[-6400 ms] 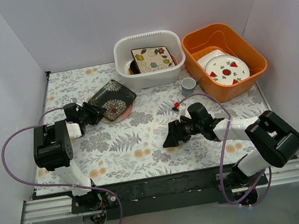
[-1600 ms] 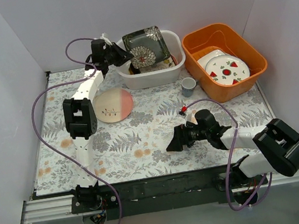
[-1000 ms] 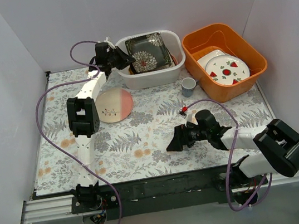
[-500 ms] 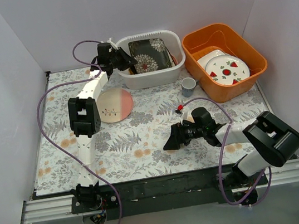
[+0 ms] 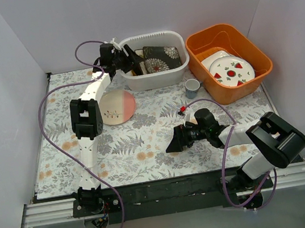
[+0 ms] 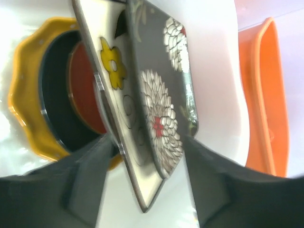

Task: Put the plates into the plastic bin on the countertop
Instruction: Place the plate in the plastic bin.

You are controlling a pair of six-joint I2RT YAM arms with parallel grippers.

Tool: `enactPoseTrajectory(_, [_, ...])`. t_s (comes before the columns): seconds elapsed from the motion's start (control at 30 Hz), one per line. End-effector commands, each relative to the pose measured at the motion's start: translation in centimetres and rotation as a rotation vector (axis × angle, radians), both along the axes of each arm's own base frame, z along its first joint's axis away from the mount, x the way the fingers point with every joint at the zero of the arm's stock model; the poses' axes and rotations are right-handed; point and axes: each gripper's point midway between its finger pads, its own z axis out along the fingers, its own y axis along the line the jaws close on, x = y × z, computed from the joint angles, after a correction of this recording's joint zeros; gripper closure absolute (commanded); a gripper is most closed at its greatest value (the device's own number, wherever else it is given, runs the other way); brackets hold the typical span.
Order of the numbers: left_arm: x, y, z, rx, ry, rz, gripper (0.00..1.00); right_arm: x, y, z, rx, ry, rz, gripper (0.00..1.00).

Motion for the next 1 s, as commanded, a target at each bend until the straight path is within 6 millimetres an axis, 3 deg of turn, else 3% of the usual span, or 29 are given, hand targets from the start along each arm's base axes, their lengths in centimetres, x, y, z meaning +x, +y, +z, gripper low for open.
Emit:
enactPoseTrajectory(0.0, [-0.3, 0.5, 6.3, 0.007, -0.114, -0.001, 0.31, -0.6, -0.6, -1.7, -0.055, 0.03, 0.006, 0.02])
enactPoseTrajectory(0.03, [-0.5, 0.6, 7.3, 0.005, -0.132, 0.003, 0.2, -0.7, -0.6, -1.7, -0.056, 0.033, 0.008, 0.02])
enactPoseTrajectory(0.13, [-0.8, 0.9, 8.5, 0.007, -0.154, 0.009, 0.02, -0.8, -0.7, -1.6, -0.055, 0.03, 0.006, 0.02])
enactPoseTrajectory(0.23, [-1.7, 0.8, 10.8, -0.018, -0.196, -0.004, 0.02, -0.9, -0.8, -1.6, -0.053, 0.027, 0.004, 0.02])
enactPoseTrajectory(0.27, [-2.1, 0.7, 12.7, -0.034, -0.233, -0.006, 0.02, -0.9, -0.8, -1.5, -0.051, 0.023, 0.005, 0.02])
enactPoseTrajectory(0.47, [-3.6, 1.2, 14.5, -0.055, -0.271, 0.007, 0.02, -1.2, -1.1, -1.4, -0.054, 0.02, -0.004, 0.02])
enactPoseTrajectory(0.73, [-4.6, 1.3, 14.8, -0.047, -0.272, -0.011, 0.02, -1.2, -1.6, -1.0, -0.071, 0.0, -0.024, 0.02])
enactPoseTrajectory(0.77, [-4.8, 1.4, 13.8, -0.044, -0.254, -0.01, 0.02, -1.2, -1.8, -0.9, -0.074, -0.003, -0.028, 0.02])
enactPoseTrajectory(0.83, [-5.4, 1.6, 14.2, -0.043, -0.264, -0.004, 0.02, -1.1, -1.9, -0.8, -0.082, -0.011, -0.039, 0.02])
enactPoseTrajectory(0.93, [-6.2, 2.3, 12.9, -0.023, -0.241, 0.018, 0.03, -0.9, -2.1, -0.7, -0.09, -0.019, -0.052, 0.02])
enactPoseTrajectory(0.97, [-6.9, 2.6, 14.3, -0.024, -0.274, 0.026, 0.04, -1.0, -2.1, -0.6, -0.09, -0.02, -0.051, 0.02])
